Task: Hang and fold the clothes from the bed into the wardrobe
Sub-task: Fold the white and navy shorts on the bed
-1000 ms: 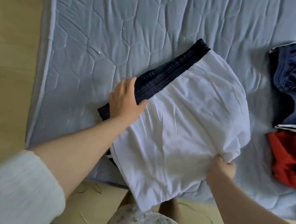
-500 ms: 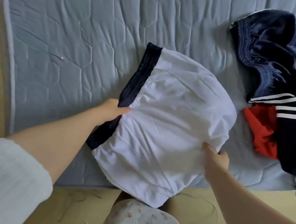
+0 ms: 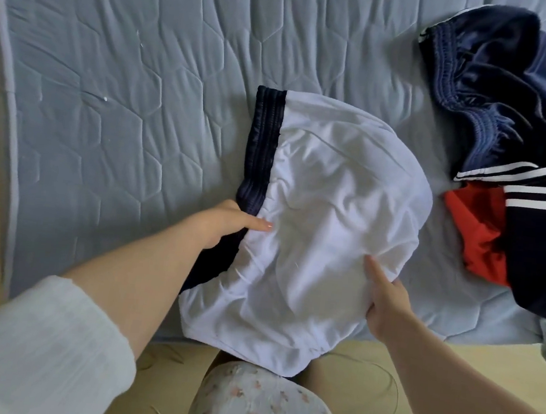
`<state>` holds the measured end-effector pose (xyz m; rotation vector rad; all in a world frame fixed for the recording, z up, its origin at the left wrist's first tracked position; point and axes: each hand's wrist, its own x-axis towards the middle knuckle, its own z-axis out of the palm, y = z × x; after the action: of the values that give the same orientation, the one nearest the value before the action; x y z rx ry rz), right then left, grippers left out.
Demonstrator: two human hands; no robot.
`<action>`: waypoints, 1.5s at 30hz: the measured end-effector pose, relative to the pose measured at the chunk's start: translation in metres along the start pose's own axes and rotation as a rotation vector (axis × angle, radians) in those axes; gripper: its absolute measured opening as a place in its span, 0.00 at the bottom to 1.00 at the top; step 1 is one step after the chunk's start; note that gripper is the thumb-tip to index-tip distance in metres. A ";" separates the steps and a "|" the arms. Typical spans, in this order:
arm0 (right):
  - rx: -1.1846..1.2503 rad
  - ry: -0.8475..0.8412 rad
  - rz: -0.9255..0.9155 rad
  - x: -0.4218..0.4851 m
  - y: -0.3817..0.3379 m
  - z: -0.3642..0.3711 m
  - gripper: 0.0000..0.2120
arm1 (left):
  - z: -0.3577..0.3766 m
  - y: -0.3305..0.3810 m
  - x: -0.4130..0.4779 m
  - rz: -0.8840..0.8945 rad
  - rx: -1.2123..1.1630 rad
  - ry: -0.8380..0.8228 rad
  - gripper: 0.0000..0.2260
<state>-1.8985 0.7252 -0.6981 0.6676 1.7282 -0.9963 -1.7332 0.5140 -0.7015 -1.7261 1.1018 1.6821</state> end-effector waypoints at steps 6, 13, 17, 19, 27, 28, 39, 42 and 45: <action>0.066 -0.041 0.009 -0.024 -0.014 0.002 0.17 | -0.012 0.002 -0.027 0.019 -0.134 -0.048 0.10; 0.059 -0.167 -0.040 -0.076 -0.084 0.024 0.27 | -0.063 0.045 -0.088 0.237 -0.255 0.049 0.08; 0.120 -0.257 -0.132 -0.111 -0.143 0.048 0.19 | -0.087 0.079 -0.130 0.397 -0.345 0.123 0.07; 0.120 -0.271 -0.173 -0.127 -0.165 0.058 0.15 | -0.098 0.090 -0.147 0.465 -0.388 0.180 0.08; -0.005 -0.169 -0.279 -0.135 -0.164 0.066 0.02 | -0.101 0.043 -0.169 0.395 -0.369 0.376 0.24; -0.065 -0.138 -0.259 -0.128 -0.155 0.064 0.03 | -0.098 0.029 -0.164 0.339 -0.337 0.371 0.24; -0.567 0.039 0.000 -0.053 -0.034 0.031 0.21 | -0.040 -0.103 -0.070 -0.135 -0.038 0.150 0.43; -0.567 0.025 -0.066 -0.045 -0.036 0.038 0.18 | -0.054 -0.100 -0.063 -0.126 -0.055 0.048 0.49; -0.540 -0.003 -0.230 -0.041 -0.048 0.054 0.24 | -0.068 -0.085 -0.061 -0.031 -0.229 0.055 0.46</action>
<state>-1.8969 0.6550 -0.6542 0.1218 1.9871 -0.6296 -1.6194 0.5192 -0.6503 -1.9292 0.9294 1.8106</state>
